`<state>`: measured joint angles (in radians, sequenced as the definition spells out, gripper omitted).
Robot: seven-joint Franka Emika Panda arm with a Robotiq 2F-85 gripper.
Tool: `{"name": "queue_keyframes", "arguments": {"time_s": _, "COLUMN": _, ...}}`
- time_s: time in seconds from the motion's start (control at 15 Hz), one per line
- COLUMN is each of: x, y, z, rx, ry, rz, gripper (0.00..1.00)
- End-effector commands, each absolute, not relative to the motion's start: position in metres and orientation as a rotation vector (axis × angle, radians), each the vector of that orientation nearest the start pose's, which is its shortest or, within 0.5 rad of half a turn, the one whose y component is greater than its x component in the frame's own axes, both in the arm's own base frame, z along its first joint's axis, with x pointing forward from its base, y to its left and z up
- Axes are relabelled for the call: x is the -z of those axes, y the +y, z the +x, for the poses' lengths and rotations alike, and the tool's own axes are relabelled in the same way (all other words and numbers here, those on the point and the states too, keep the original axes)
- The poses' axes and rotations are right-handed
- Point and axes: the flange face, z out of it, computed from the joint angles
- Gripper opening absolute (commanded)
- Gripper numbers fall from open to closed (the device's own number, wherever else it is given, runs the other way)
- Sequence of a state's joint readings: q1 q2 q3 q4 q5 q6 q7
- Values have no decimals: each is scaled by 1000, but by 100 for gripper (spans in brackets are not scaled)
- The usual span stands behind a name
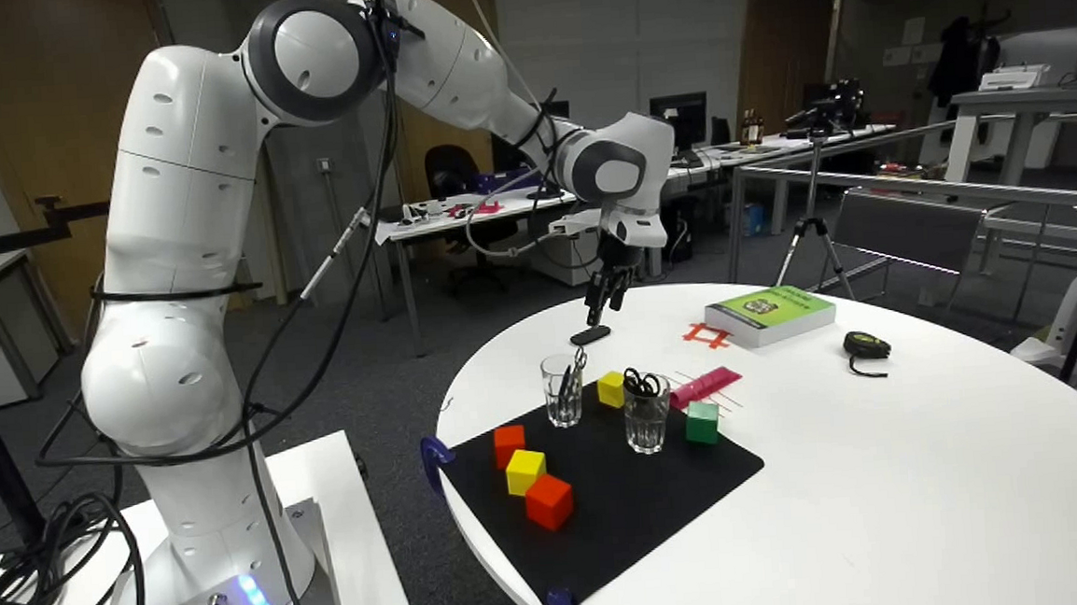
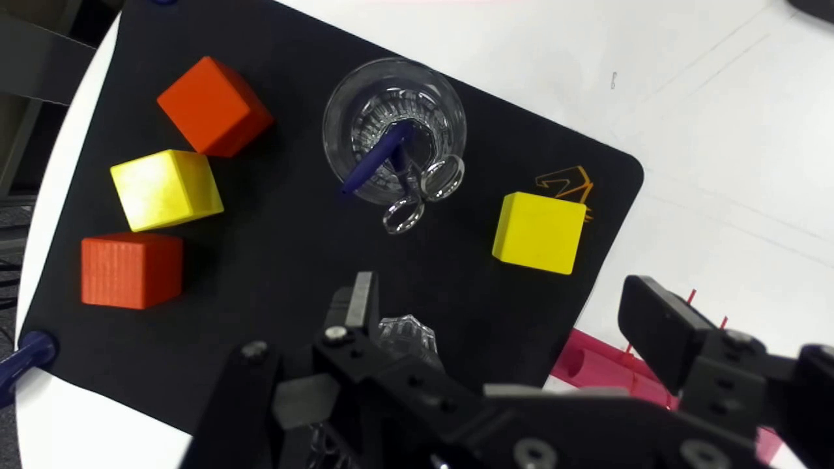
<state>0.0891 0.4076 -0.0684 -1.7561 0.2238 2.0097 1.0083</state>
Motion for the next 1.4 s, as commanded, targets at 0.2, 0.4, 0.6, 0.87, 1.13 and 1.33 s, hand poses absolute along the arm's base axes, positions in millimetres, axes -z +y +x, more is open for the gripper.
{"name": "queue_keyframes", "arguments": {"time_s": 0.2, "x": -326, "y": 29, "z": 639, "rx": -261, "ry": 1693, "rz": -2543, "gripper": 100}}
{"name": "queue_keyframes", "arguments": {"time_s": 0.4, "x": -324, "y": 32, "z": 643, "rx": -220, "ry": 1772, "rz": -2483, "gripper": 100}}
{"name": "queue_keyframes", "arguments": {"time_s": 0.6, "x": -316, "y": 37, "z": 646, "rx": -213, "ry": 1838, "rz": -2430, "gripper": 100}}
{"name": "queue_keyframes", "arguments": {"time_s": 0.87, "x": -303, "y": 47, "z": 646, "rx": -275, "ry": 1898, "rz": -2380, "gripper": 100}}
{"name": "queue_keyframes", "arguments": {"time_s": 1.13, "x": -294, "y": 56, "z": 645, "rx": -337, "ry": 1937, "rz": -2339, "gripper": 100}}
{"name": "queue_keyframes", "arguments": {"time_s": 1.33, "x": -290, "y": 57, "z": 645, "rx": -374, "ry": 1961, "rz": -2314, "gripper": 100}}
